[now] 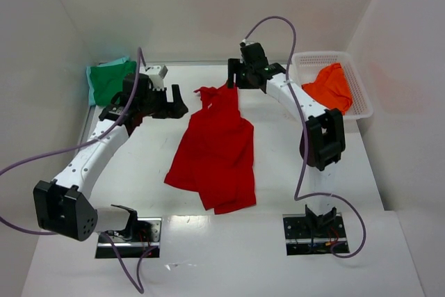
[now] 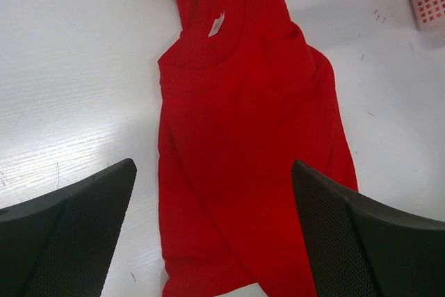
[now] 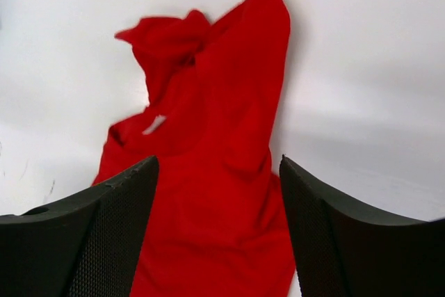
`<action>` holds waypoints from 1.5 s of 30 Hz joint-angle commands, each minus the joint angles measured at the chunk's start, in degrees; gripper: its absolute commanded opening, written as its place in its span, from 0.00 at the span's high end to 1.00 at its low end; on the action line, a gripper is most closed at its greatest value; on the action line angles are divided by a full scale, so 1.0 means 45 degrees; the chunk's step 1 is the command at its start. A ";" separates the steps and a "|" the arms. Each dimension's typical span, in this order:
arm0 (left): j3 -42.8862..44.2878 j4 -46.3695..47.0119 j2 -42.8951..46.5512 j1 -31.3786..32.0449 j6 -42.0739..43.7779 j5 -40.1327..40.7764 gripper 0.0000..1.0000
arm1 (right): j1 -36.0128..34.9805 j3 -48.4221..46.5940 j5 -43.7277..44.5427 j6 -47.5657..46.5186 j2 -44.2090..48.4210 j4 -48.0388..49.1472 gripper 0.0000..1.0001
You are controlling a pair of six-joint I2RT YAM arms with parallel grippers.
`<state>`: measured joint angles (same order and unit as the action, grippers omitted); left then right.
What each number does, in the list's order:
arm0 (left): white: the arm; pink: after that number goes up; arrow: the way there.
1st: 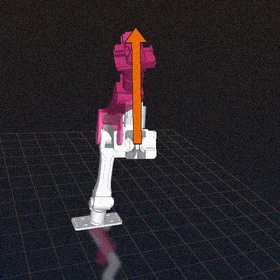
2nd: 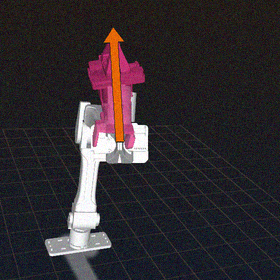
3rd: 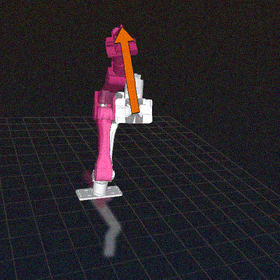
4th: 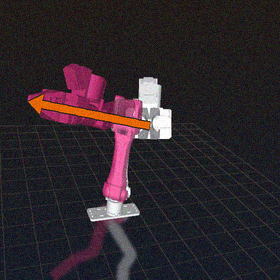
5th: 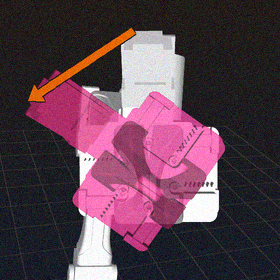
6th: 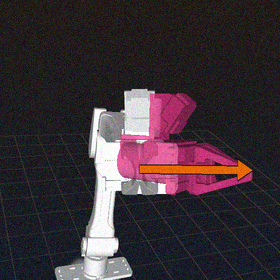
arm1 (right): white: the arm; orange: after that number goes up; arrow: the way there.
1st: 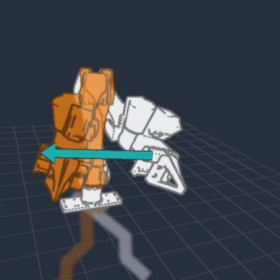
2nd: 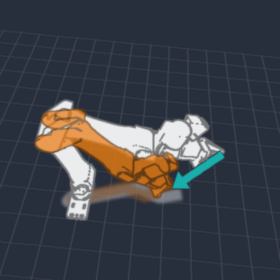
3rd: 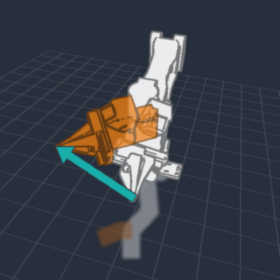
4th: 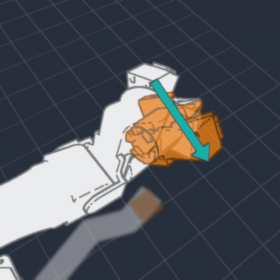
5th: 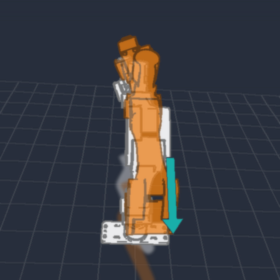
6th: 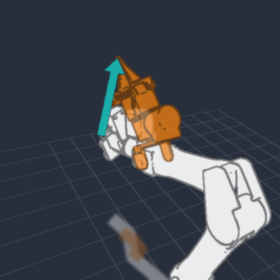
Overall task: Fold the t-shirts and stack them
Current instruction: Flatten out the tshirt
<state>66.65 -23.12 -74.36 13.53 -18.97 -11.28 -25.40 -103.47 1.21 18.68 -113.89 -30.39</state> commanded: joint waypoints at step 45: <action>-0.2447 0.0333 0.3321 -0.1659 -0.2425 0.1609 0.00 | -0.9218 0.7974 0.1098 0.2255 0.2692 -0.0122 0.35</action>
<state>56.00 -22.94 -61.24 6.24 -28.91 -5.15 -66.40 -64.60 3.89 29.87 -99.67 -33.24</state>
